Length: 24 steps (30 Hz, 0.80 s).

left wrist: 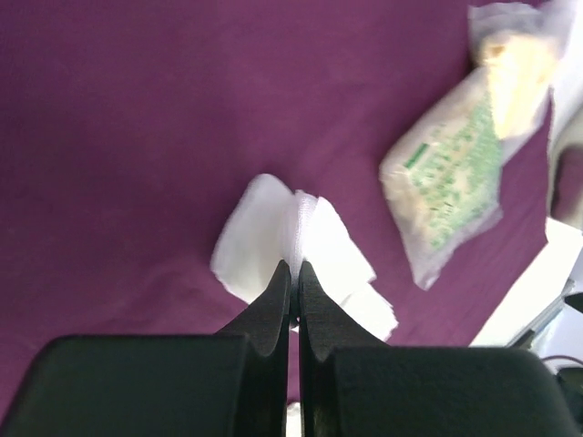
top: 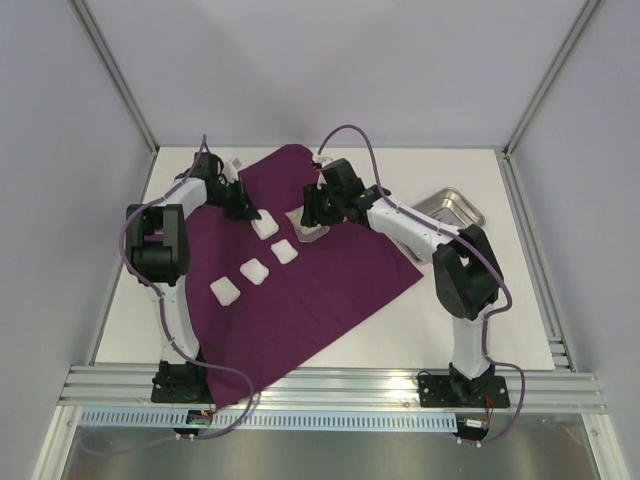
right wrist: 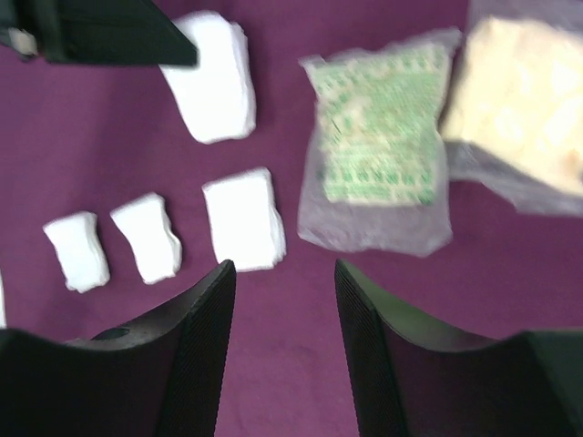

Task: Prepare the surgical pack

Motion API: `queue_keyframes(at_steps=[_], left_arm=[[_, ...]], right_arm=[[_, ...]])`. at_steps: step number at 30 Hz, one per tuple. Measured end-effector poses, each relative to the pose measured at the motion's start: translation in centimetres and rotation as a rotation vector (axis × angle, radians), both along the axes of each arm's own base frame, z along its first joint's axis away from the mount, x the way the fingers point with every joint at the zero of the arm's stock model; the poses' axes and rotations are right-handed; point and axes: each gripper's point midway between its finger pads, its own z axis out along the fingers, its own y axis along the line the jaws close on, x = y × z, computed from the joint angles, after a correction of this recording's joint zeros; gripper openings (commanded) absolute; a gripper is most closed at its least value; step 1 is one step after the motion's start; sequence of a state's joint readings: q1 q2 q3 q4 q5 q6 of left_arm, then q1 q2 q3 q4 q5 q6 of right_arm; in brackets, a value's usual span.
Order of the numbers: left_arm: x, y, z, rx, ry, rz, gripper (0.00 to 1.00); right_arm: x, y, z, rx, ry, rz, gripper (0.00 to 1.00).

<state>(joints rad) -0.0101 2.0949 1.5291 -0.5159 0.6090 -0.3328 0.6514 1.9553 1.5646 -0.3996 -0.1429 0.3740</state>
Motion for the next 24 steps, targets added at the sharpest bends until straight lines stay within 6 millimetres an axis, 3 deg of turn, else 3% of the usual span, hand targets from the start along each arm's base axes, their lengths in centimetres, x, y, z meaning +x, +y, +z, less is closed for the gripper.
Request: queue_keyframes(at_steps=[5, 11, 19, 24], left_arm=[[-0.2, 0.6, -1.7, 0.031, 0.037, 0.013, 0.00], [0.2, 1.2, -2.1, 0.071, 0.030, 0.019, 0.00], [0.4, 1.6, -2.3, 0.103, 0.016, 0.013, 0.00], [0.4, 1.7, -2.3, 0.108, 0.012, 0.008, 0.00]], right_arm=[[3.0, 4.3, 0.0, 0.095, 0.006, 0.047, 0.53], [6.0, 8.6, -2.8, 0.177, 0.059, 0.080, 0.53], [6.4, 10.6, -8.7, 0.208, 0.188, 0.069, 0.52], [7.0, 11.5, -8.5, 0.254, 0.204, 0.058, 0.47]])
